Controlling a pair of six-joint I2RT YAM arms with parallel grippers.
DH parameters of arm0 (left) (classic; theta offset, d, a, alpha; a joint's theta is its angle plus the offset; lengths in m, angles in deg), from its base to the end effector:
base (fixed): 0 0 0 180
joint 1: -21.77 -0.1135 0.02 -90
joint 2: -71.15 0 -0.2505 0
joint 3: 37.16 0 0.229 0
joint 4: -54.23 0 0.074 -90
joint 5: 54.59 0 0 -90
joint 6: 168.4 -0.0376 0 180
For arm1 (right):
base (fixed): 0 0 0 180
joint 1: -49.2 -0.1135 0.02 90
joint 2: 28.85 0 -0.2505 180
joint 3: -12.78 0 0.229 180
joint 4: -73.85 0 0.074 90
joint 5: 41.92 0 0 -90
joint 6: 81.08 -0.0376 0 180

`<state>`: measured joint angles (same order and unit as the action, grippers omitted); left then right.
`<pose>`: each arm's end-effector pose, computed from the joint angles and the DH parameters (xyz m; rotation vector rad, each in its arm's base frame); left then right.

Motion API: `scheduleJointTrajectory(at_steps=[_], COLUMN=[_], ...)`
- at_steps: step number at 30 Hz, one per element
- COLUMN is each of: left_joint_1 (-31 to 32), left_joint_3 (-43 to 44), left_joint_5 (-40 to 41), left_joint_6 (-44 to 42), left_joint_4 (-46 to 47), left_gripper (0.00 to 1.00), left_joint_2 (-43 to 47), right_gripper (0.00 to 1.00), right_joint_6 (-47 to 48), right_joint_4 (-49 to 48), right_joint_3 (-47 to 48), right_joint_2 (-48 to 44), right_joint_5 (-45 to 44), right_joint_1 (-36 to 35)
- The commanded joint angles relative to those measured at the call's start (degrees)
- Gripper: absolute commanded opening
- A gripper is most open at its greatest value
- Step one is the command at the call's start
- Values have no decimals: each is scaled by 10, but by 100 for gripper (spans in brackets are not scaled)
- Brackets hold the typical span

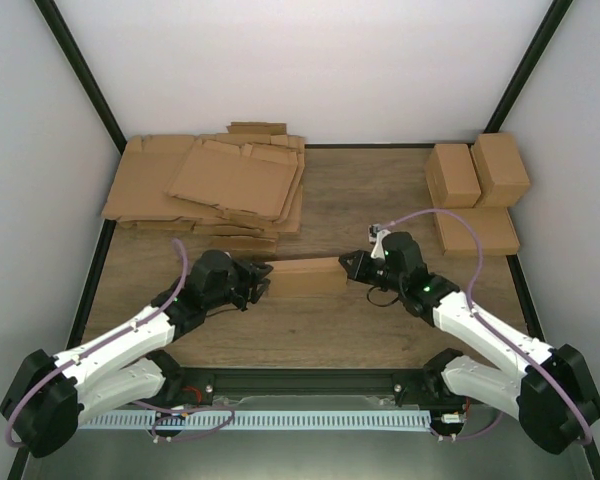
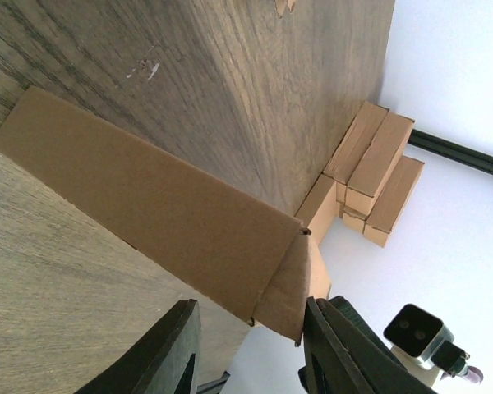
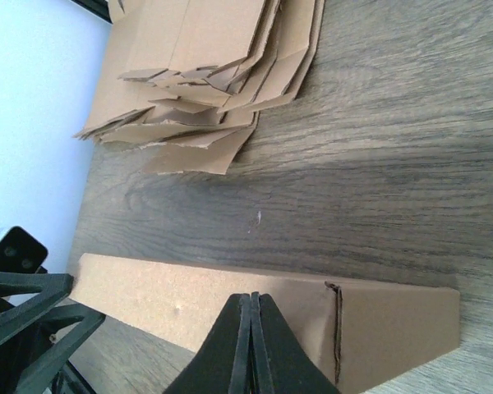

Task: Fold the paper box

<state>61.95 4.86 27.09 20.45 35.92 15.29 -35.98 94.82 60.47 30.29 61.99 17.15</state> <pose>0.1462 -0.1306 0.2069 -1.1675 2.2880 -1.3939 0.1725 0.1187 0.2238 0.1042 2.3026 1.0059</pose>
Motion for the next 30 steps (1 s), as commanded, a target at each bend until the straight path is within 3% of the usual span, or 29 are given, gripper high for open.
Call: scheduleJointTrajectory(at_steps=[1, 19, 25, 30], left_joint_1=[-1, 2, 3, 2], left_joint_3=[-34, -60, -60, -24], left_joint_5=[10, 3, 12, 29], left_joint_6=[4, 3, 7, -12], left_joint_4=[-68, -53, -66, -109], left_gripper=[36, 36, 36, 49], left_joint_2=[-13, -29, -12, 9], right_gripper=[1, 1, 1, 1], right_joint_6=[-17, -33, -20, -9], right_joint_4=[30, -8, 15, 29], right_joint_3=[-49, -102, -78, -62], right_joint_2=[3, 34, 27, 29], right_joint_5=[14, 38, 28, 24], right_joint_1=[3, 3, 3, 3])
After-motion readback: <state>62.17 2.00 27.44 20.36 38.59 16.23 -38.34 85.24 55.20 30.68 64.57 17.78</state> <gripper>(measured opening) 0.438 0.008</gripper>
